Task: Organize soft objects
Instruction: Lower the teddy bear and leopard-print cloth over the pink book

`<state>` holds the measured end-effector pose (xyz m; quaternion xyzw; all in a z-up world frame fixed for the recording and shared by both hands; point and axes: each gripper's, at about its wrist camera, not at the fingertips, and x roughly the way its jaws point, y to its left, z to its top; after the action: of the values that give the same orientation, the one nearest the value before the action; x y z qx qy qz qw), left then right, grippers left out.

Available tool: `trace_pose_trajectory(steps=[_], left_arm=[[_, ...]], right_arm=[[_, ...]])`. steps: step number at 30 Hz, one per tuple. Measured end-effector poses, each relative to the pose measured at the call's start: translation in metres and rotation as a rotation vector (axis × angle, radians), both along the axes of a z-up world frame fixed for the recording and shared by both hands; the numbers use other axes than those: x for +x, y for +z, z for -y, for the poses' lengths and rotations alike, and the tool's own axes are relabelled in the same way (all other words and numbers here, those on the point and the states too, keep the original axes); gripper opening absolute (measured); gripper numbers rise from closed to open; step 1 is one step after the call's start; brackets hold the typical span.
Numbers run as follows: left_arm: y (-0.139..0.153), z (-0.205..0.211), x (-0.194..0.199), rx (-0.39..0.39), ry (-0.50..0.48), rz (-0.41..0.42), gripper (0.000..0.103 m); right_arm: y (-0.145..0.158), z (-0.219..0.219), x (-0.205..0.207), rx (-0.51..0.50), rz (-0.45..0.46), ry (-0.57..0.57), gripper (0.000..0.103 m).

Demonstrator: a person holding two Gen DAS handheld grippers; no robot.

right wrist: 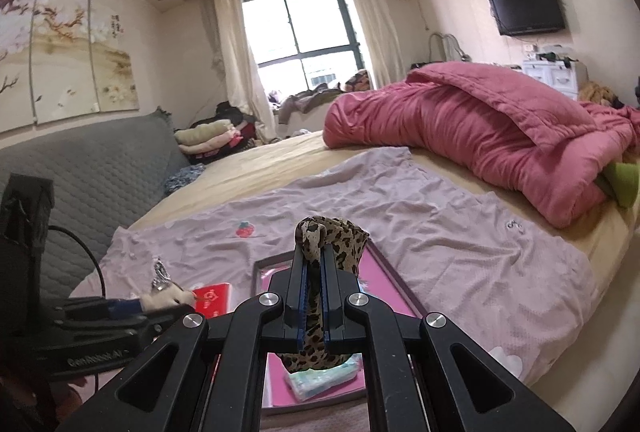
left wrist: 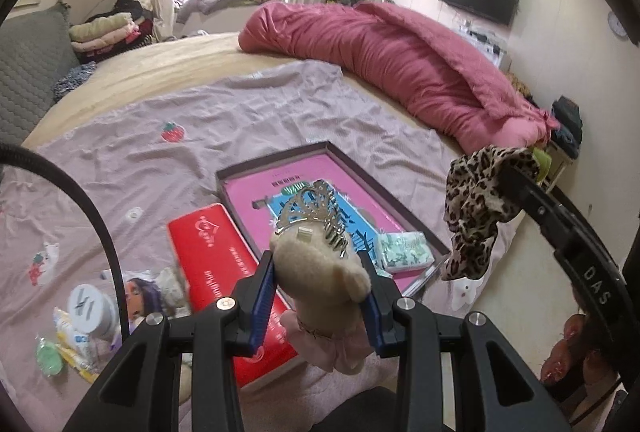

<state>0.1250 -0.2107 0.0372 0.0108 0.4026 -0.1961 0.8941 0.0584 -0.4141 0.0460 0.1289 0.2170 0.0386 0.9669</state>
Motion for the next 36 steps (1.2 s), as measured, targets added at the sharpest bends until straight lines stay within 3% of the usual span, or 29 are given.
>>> trace_pose_trajectory(steps=[8, 18, 28, 36], left_arm=[[-0.029, 0.027, 0.041, 0.019, -0.026, -0.053, 0.039], [-0.071, 0.059, 0.075, 0.094, -0.062, -0.134, 0.039], [-0.083, 0.055, 0.092, 0.106, -0.041, -0.171, 0.039], [-0.089, 0.051, 0.1, 0.107, -0.032, -0.195, 0.039]], right_arm=[[-0.028, 0.017, 0.021, 0.039, -0.052, -0.032, 0.005], [-0.054, 0.021, 0.04, -0.106, -0.125, -0.1, 0.005], [-0.093, 0.002, 0.068, -0.291, -0.239, -0.095, 0.005], [-0.12, -0.008, 0.082, -0.174, -0.279, 0.008, 0.006]])
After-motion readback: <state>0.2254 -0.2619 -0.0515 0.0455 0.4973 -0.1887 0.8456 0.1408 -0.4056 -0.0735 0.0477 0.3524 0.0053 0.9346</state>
